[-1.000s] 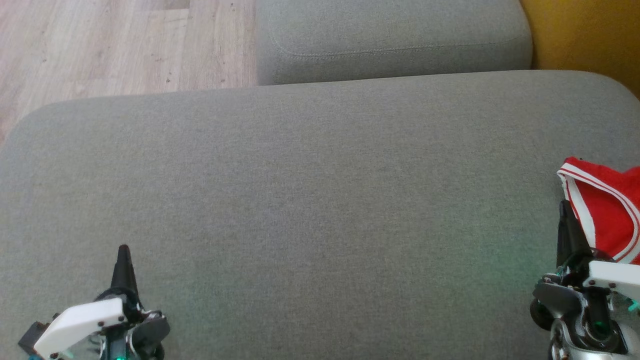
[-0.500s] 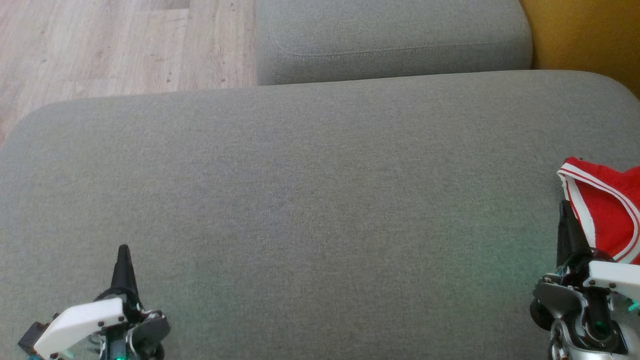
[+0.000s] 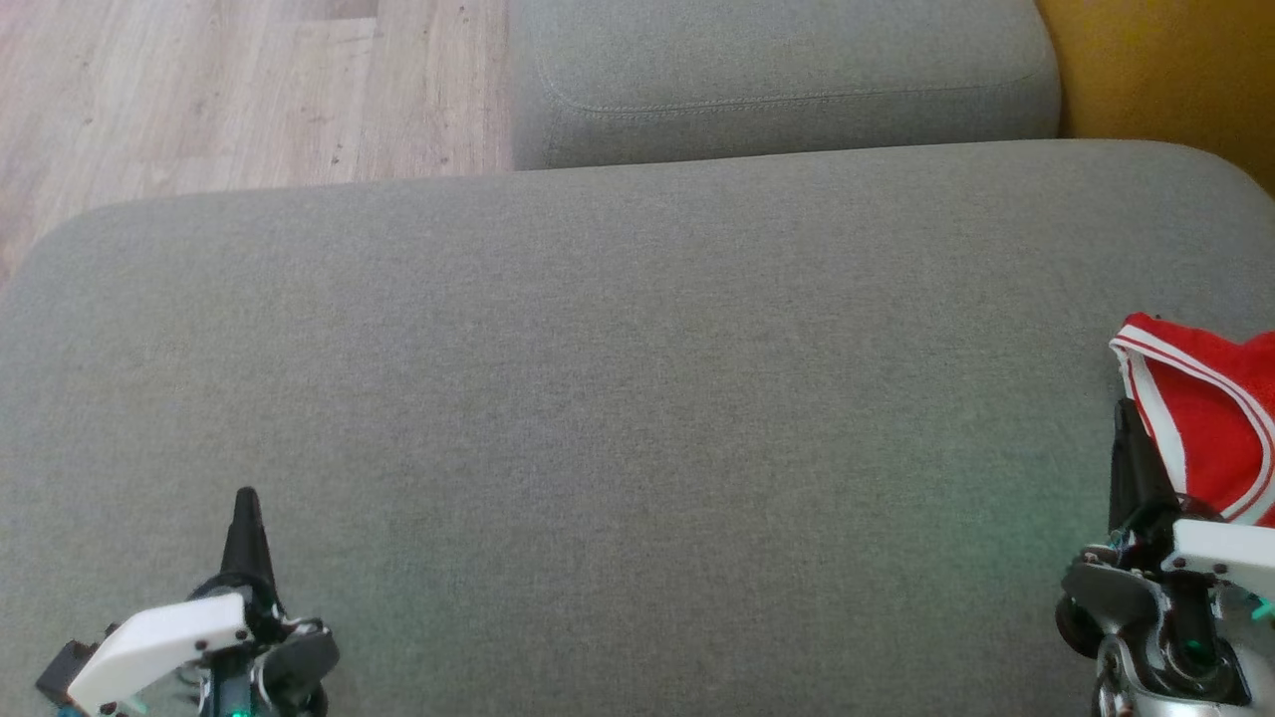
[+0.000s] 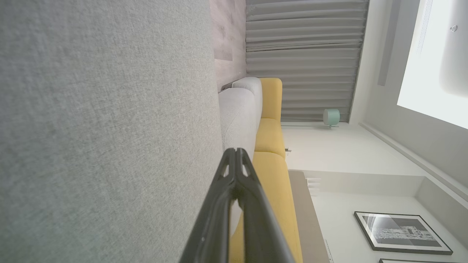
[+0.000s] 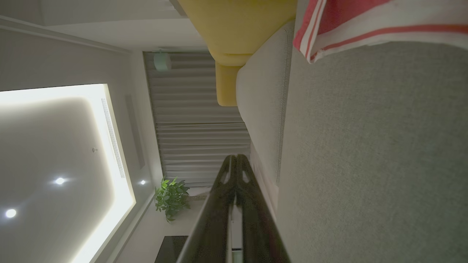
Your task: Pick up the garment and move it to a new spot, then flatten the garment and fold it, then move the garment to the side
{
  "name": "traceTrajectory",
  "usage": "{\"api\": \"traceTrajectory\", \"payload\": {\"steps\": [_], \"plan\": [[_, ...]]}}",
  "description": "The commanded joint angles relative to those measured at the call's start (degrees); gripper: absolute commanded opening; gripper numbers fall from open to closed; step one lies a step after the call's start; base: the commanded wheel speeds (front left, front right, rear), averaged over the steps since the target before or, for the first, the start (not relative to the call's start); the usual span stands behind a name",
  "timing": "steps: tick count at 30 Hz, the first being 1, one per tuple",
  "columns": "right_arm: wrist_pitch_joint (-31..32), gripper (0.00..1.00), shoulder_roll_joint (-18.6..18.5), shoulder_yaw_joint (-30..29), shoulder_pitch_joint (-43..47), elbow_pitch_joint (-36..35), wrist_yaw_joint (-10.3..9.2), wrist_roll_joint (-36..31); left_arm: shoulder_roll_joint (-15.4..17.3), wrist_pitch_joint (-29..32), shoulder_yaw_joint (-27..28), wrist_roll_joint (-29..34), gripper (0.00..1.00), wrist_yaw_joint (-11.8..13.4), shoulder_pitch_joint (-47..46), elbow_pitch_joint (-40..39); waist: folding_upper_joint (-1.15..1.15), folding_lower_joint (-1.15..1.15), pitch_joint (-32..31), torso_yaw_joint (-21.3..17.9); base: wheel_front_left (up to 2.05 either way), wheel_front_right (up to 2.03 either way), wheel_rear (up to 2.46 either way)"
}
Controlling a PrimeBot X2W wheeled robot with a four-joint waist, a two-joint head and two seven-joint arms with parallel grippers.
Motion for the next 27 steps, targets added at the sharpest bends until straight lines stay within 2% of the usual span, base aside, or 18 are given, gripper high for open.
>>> {"api": "traceTrajectory", "payload": {"steps": [1,27], "plan": [[0.35,0.0,-0.23,1.17,-1.22,-2.22,-0.04,0.41,0.36,0.42,2.28,-0.31,0.0,-0.4,-2.85,-2.14,0.0,0.0,0.0,0.0,0.0,0.0,0.0],[0.34,0.0,-0.23,1.17,-1.22,-2.22,-0.04,0.41,0.36,0.41,2.28,-0.31,0.0,-0.4,-2.85,-2.14,0.0,0.0,0.0,0.0,0.0,0.0,0.0]]}}
